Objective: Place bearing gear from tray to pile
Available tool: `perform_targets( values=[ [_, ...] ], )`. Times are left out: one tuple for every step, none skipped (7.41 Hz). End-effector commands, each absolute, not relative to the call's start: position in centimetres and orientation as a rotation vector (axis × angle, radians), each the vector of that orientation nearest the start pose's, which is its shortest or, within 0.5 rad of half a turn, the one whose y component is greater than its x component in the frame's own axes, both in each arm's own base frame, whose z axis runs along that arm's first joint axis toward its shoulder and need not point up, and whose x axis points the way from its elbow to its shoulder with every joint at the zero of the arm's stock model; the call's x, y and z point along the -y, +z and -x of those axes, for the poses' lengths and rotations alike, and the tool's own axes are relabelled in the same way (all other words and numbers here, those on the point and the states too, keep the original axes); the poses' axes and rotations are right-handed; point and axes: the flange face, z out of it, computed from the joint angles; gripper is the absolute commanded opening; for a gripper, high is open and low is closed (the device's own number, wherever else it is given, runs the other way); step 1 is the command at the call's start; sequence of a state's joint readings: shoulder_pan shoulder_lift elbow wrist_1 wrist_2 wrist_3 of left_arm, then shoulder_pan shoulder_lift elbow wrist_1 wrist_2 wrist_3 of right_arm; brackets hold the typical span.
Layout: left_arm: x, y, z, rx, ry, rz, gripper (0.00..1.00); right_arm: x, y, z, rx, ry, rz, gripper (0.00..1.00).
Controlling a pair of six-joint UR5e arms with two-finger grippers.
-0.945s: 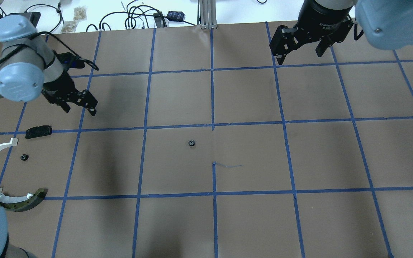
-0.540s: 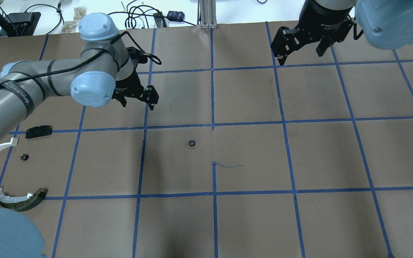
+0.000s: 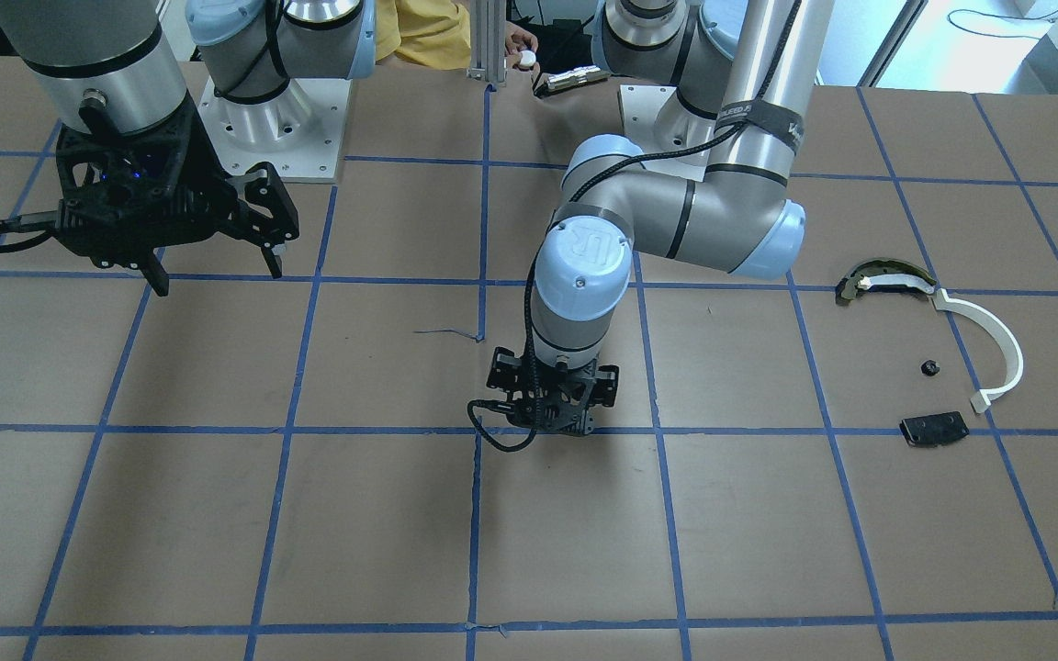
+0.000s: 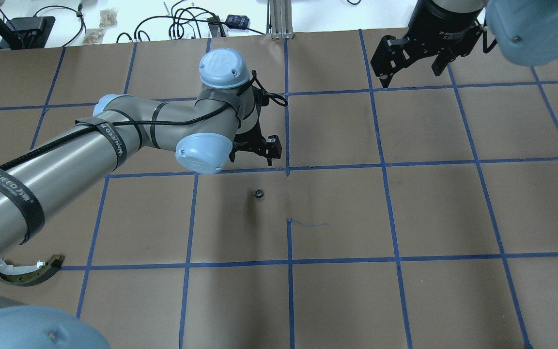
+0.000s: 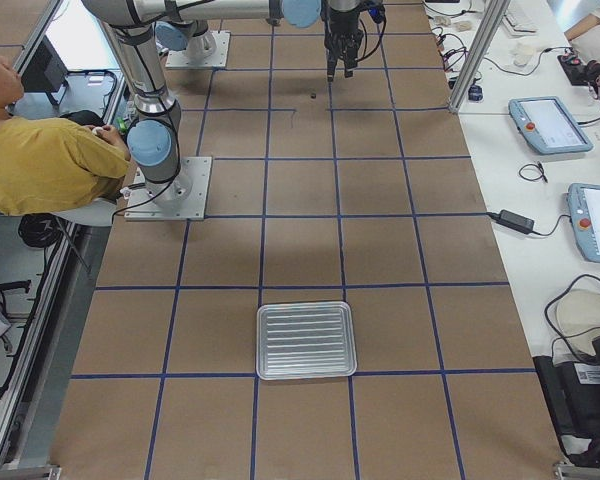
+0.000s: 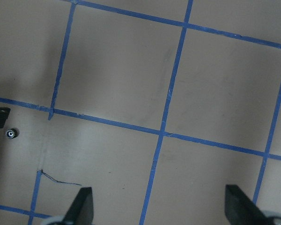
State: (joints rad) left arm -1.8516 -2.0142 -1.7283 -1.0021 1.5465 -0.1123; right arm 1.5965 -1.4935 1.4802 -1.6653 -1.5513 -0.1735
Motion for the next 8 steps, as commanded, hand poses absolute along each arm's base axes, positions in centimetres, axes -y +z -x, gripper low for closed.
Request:
perform_targets(
  values=[
    [51.6,18.9,30.2,-3.132,0.167,-0.272,1.0,52.1,51.9,-12.9,-3.119,-0.191,0.234,1.0],
    [51.3,18.4,30.0,-3.124,0.184,-0.279,1.0,51.6,52.0,-12.3,-3.115,-0.138,0.215,1.0],
    [51.3,17.9,30.1,-3.127,0.198,-0.262,0.97,51.3,51.9,-12.6,-3.108,-0.109,0.2,1.0],
    [51.3,17.6,30.1,-3.126,0.208,-0.261,0.9,51.2,52.3,-12.6,-3.125,-0.124,0.16,1.0],
    [51.3,17.1,30.1,-3.122,0.221,-0.263,0.85,51.2,52.4,-12.6,-3.126,-0.128,0.109,1.0],
    [51.2,16.7,30.1,-3.122,0.234,-0.26,0.79,51.0,53.1,-12.6,-3.124,-0.13,-0.038,1.0],
    [51.3,16.6,30.1,-3.119,0.235,-0.258,0.57,50.2,53.1,-12.7,-3.123,-0.129,-0.063,1.0],
    [51.2,16.5,30.0,-3.118,0.237,-0.225,0.43,50.1,53.2,-12.7,-3.119,-0.132,-0.063,1.0]
  ],
)
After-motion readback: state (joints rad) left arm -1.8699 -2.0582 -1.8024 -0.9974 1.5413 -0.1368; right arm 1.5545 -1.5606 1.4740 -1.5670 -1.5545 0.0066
